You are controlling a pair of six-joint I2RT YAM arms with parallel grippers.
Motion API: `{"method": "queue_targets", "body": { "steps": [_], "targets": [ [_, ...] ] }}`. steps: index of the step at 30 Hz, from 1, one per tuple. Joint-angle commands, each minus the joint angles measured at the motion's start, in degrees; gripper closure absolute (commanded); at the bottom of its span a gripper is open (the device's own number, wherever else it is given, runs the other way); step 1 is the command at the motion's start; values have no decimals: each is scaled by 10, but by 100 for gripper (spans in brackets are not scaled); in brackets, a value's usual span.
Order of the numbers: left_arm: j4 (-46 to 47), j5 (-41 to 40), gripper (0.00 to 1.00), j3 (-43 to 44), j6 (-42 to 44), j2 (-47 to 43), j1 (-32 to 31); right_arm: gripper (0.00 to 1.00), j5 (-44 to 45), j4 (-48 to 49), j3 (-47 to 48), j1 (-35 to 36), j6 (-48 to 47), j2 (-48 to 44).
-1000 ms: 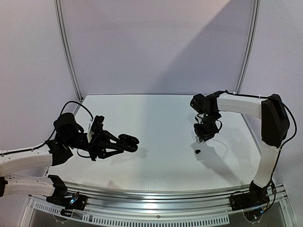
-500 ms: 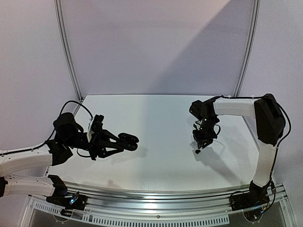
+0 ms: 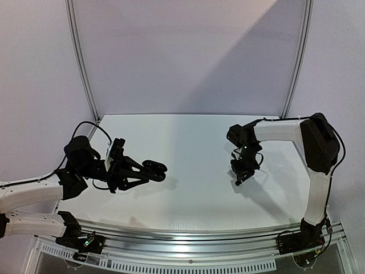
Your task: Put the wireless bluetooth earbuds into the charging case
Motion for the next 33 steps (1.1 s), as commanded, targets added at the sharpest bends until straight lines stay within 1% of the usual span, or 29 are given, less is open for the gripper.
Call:
{"method": "queue_targets", "body": {
  "steps": [1,9,15,19,26,33],
  "targets": [
    [4,-3,100,-7,4,-7,8,82,-2,6,-19,-3,-3,10],
    [9,-4,100,-7,6,-5,9,82,-14,11,-45,-2,2,-7],
    [9,-6,100,-10,4,-6,9,80,-17,14,-68,0,8,-12],
    [11,-7,100,-9,4,-5,9,82,-24,16,-68,4,6,-12],
    [7,-8,100,-10,4,-7,9,85,-24,-15,-67,21,4,-11],
    [9,-9,100,-10,6,-7,9,82,-37,-25,-85,25,6,-24]
  ]
}}
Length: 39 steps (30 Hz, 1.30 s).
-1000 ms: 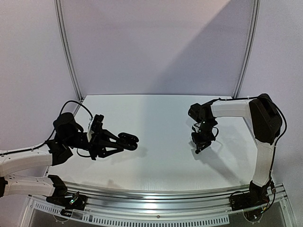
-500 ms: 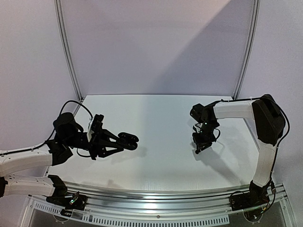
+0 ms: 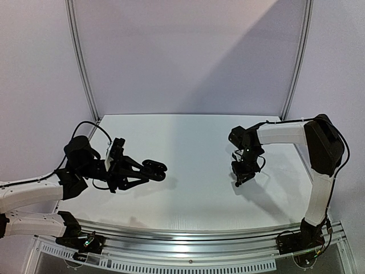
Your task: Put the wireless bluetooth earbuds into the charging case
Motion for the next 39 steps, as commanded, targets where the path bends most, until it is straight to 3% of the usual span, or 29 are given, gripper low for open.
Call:
{"method": "queue_targets", "body": {
  "steps": [1,16,28,39],
  "targets": [
    [9,-5,100,-11,6,-7,8,82,-30,-68,-38,18,2,1],
    [5,-7,100,-11,6,-9,8,78,-42,-78,-56,55,9,22],
    [3,-6,100,-6,7,-6,8,92,-83,-20,-111,70,32,43],
    [2,-6,100,0,13,-1,8,95,-42,50,-111,70,81,-47]
  ]
}}
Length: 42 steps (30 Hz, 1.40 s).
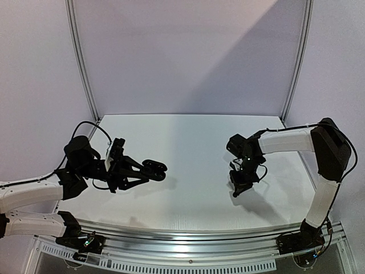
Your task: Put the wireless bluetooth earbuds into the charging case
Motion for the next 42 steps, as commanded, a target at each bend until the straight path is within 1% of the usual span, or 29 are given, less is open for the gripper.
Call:
{"method": "queue_targets", "body": {
  "steps": [1,4,13,24,31,33,35,37,39,42],
  "targets": [
    [3,-5,100,0,7,-1,8,96,15,27,-33,20,32,-10],
    [4,-4,100,0,8,0,8,97,23,46,-39,20,43,-38],
    [5,-25,100,-6,13,-3,8,100,31,103,-56,21,62,-74],
    [5,-26,100,-5,14,-2,8,100,42,85,-58,23,50,-84],
    [6,-36,100,-9,18,-2,8,100,52,109,-54,27,63,-95],
    [17,-61,100,-17,20,-1,7,100,67,119,-46,36,66,-101],
    [29,-106,100,-27,13,4,5,100,96,130,-36,49,68,-107],
    [40,-169,100,-35,-11,12,2,100,120,143,-29,59,71,-114],
    [56,-214,100,-44,-40,23,-2,100,138,165,-24,67,77,-125],
    [83,-255,100,-56,-63,38,-15,100,163,190,-8,79,83,-143]
  ]
}}
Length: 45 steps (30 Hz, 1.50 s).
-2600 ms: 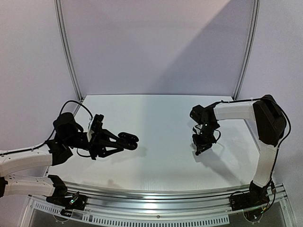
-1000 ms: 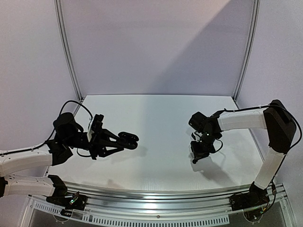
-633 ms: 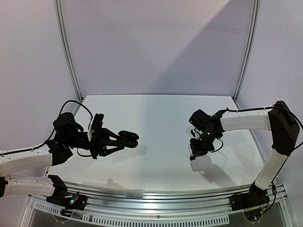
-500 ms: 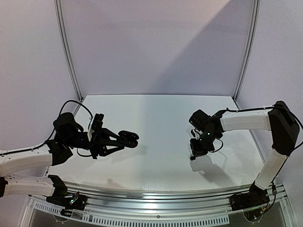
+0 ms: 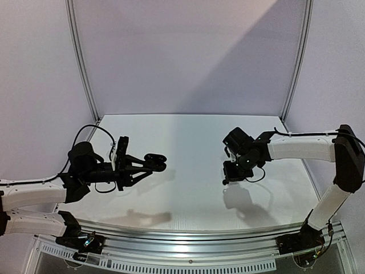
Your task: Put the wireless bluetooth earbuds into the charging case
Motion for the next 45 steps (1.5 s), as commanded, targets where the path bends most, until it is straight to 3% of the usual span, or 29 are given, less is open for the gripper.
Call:
{"method": "queue_targets", "body": {
  "steps": [1,9,14,24,38,42,45],
  "targets": [
    [57,-103,100,-22,-43,24,-17,100,67,55,42,20,15,-40],
    [141,-155,100,-29,-28,68,-33,100,141,79,101,75,8,-63],
    [126,-153,100,-26,-33,59,-34,100,160,17,74,75,58,-51],
    [96,-155,100,-24,-35,44,-34,100,117,-65,-30,77,258,-42],
    [91,-155,100,-26,-26,33,-34,100,9,3,-74,77,299,29],
    [90,-155,100,-26,-25,33,-34,86,-3,-26,-54,76,284,30],
    [91,-152,100,-26,-25,33,-34,84,-10,-64,-32,76,259,28]
  ]
}}
